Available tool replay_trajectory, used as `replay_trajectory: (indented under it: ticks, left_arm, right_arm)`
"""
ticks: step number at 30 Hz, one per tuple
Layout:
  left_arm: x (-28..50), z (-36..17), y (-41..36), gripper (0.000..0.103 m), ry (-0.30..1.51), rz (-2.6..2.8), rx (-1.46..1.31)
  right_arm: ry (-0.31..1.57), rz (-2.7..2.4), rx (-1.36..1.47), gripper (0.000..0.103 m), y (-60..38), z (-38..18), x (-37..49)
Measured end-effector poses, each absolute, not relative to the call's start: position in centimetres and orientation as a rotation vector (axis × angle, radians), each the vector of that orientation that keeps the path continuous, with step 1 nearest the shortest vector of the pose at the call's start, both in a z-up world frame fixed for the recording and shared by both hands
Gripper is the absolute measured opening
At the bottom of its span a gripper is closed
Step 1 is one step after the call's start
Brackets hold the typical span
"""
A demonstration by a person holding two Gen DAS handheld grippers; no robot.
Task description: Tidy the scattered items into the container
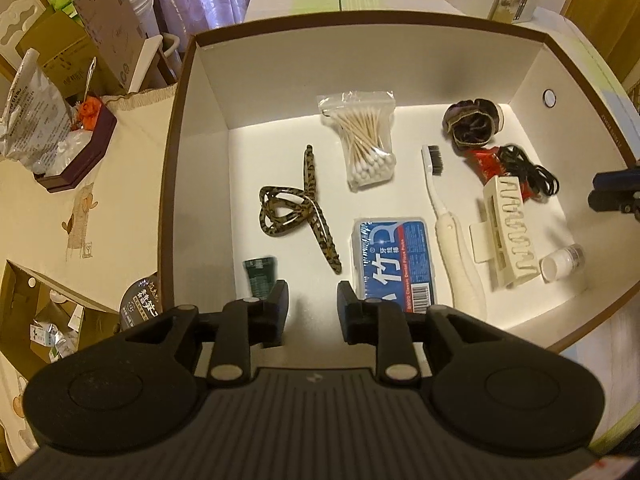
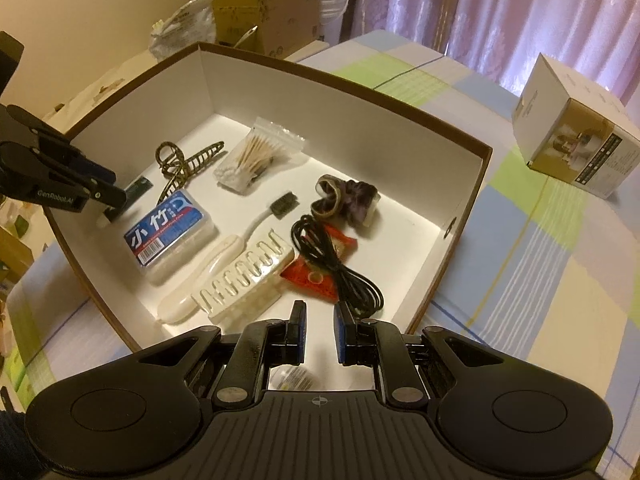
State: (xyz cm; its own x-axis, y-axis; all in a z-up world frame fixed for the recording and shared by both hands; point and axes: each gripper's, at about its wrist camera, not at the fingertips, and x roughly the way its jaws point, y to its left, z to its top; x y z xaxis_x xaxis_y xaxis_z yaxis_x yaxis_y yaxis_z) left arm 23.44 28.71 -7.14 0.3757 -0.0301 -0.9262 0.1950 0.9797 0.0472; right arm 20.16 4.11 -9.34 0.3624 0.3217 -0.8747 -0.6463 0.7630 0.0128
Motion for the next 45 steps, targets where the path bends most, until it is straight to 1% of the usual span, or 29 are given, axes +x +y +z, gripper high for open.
replay_trajectory:
  ticks: [4, 7, 10, 11, 12, 13, 14, 16, 17, 18, 20, 22, 24, 25, 28, 31, 37, 39, 43, 45]
  left_arm:
    - [23.3, -6.8, 28.7, 0.025, 1.165, -0.146, 0.152]
    - [23.2, -6.5, 28.5, 0.030, 1.153, -0.148, 0.151]
    - [22.9, -6.2, 28.3, 0.038, 1.140, -0.149, 0.147]
    - [22.8, -6.0, 28.2, 0.045, 1.132, -0.146, 0.150]
    - [22.7, -5.8, 28.1, 0.048, 1.122, -0.144, 0.154]
    - [22.6, -5.6, 28.0, 0.048, 1.113, -0.143, 0.153]
    - [22.5, -5.3, 28.0, 0.049, 1.105, -0.143, 0.148]
    - [22.1, -4.7, 28.0, 0.052, 1.088, -0.146, 0.131]
    - [21.9, -4.4, 28.1, 0.055, 1.081, -0.146, 0.124]
    - [21.8, -4.1, 28.1, 0.061, 1.073, -0.145, 0.119]
    - [21.3, -3.5, 28.0, 0.067, 1.055, -0.141, 0.115]
    - [20.8, -2.9, 27.7, 0.070, 1.037, -0.138, 0.117]
    - [20.4, -2.4, 27.4, 0.083, 1.021, -0.135, 0.111]
    - [20.2, -2.2, 27.3, 0.084, 1.014, -0.138, 0.108]
    - [19.7, -1.4, 26.9, 0.085, 0.991, -0.144, 0.097]
    - [19.1, -0.9, 26.5, 0.088, 0.971, -0.139, 0.091]
    - [17.9, -0.2, 26.0, 0.091, 0.952, -0.124, 0.075]
    - [17.5, -0.1, 25.8, 0.094, 0.944, -0.119, 0.073]
    - [16.6, 0.3, 25.3, 0.096, 0.927, -0.112, 0.065]
    - [16.1, 0.5, 25.0, 0.098, 0.918, -0.105, 0.068]
  right_arm:
    - [1.015, 0.636, -0.367, 0.011, 4.1, -9.2, 20.1]
    - [1.009, 0.644, -0.354, 0.011, 4.0, -9.1, 20.0]
    - [1.005, 0.649, -0.338, 0.013, 4.0, -9.0, 20.0]
    - [1.002, 0.649, -0.332, 0.021, 4.0, -8.9, 20.0]
    - [0.993, 0.647, -0.328, 0.030, 3.9, -8.8, 19.8]
    - [0.976, 0.649, -0.323, 0.053, 3.9, -8.6, 19.6]
    - [0.957, 0.661, -0.311, 0.063, 3.8, -8.3, 19.4]
    - [0.941, 0.673, -0.296, 0.070, 3.8, -7.8, 19.1]
    - [0.933, 0.675, -0.292, 0.075, 3.8, -7.6, 18.9]
    - [0.926, 0.677, -0.288, 0.077, 3.8, -7.4, 18.7]
    - [0.916, 0.681, -0.270, 0.086, 3.8, -7.0, 18.4]
    - [0.907, 0.676, -0.252, 0.092, 3.6, -6.7, 18.0]
    - [0.894, 0.671, -0.242, 0.097, 3.6, -6.4, 17.6]
    - [0.889, 0.667, -0.239, 0.100, 3.5, -6.2, 17.4]
    - [0.889, 0.662, -0.236, 0.101, 3.5, -5.9, 16.6]
    - [0.888, 0.650, -0.235, 0.101, 3.2, -5.7, 15.8]
    - [0.883, 0.623, -0.225, 0.101, 2.5, -5.5, 14.3]
    - [0.883, 0.616, -0.215, 0.101, 2.2, -5.4, 13.9]
    - [0.885, 0.604, -0.186, 0.101, 1.5, -5.2, 13.3]
    - [0.887, 0.598, -0.178, 0.101, 1.1, -5.2, 12.9]
